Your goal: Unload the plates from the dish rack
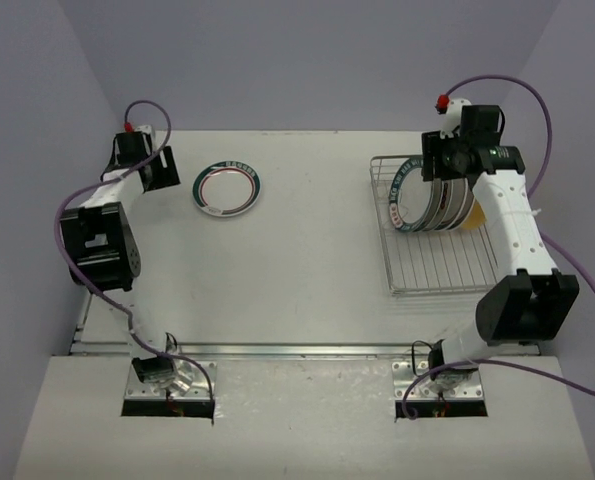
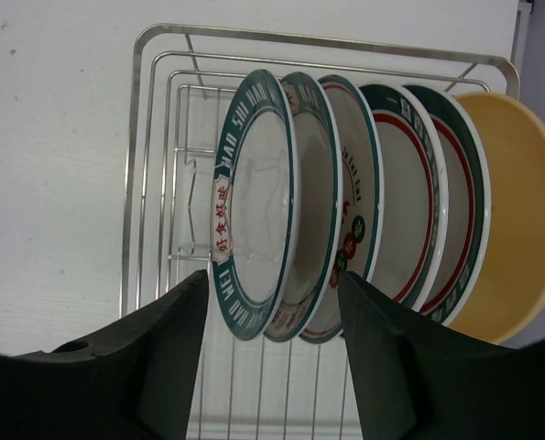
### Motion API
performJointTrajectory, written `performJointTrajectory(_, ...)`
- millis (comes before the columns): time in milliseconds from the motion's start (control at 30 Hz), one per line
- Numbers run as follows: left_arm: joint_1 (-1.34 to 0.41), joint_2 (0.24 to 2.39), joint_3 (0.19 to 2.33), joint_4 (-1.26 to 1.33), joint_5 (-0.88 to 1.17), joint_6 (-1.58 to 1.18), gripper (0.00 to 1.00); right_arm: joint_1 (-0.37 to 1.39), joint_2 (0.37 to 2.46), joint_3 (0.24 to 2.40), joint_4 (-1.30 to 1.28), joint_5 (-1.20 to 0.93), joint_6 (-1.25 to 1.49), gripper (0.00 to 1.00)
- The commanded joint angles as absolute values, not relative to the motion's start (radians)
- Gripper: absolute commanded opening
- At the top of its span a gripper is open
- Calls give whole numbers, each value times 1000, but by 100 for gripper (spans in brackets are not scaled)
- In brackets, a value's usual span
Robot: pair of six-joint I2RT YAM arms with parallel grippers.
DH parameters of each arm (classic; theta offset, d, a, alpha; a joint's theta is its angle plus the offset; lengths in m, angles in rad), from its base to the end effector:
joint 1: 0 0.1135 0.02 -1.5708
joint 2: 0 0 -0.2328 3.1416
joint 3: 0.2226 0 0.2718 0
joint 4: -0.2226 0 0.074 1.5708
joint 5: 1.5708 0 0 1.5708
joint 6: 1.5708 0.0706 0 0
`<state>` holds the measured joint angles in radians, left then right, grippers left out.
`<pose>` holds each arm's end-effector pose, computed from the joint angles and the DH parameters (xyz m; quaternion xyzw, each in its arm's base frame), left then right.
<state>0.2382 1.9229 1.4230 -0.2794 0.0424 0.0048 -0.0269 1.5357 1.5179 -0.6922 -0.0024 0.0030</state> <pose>0.4521 0.1067 0.1560 -0.0993 0.9172 0.0273 0.3849 0.3875 -0.0103 0.3072 0.0131 0.9087 -0.0039 0.4172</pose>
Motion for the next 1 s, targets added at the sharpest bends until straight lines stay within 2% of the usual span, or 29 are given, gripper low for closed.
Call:
performJointTrajectory(0,244,1683,1352,-200,-39,103,75,-27,1633,1621,-688,35,-44,55)
performJointTrajectory(167,238,1541,1258,-192,-28,132,76,-15,1710,1650,-690,41,-43,40)
performJointTrajectory(400,233,1454,1220,-221,-6,133,77,-11,1781,1624,-666,63,-64,33)
performJointTrajectory(533,225,1409,1207,-232,4,124,81,-6,1816,1599,-666,63,-74,21)
performJointTrajectory(633,221,1390,1206,-244,64,109,82,-5,1798,1609,-684,36,-57,6)
performJointTrajectory(700,221,1376,1205,-248,102,98,82,-3,1770,1629,-699,17,-42,0)
performJointTrajectory(833,212,1357,1215,-254,200,62,83,59,1709,1760,-754,38,-36,0)
performJointTrajectory(967,171,1353,1242,-258,204,50,84,105,1634,1847,-743,101,-67,0)
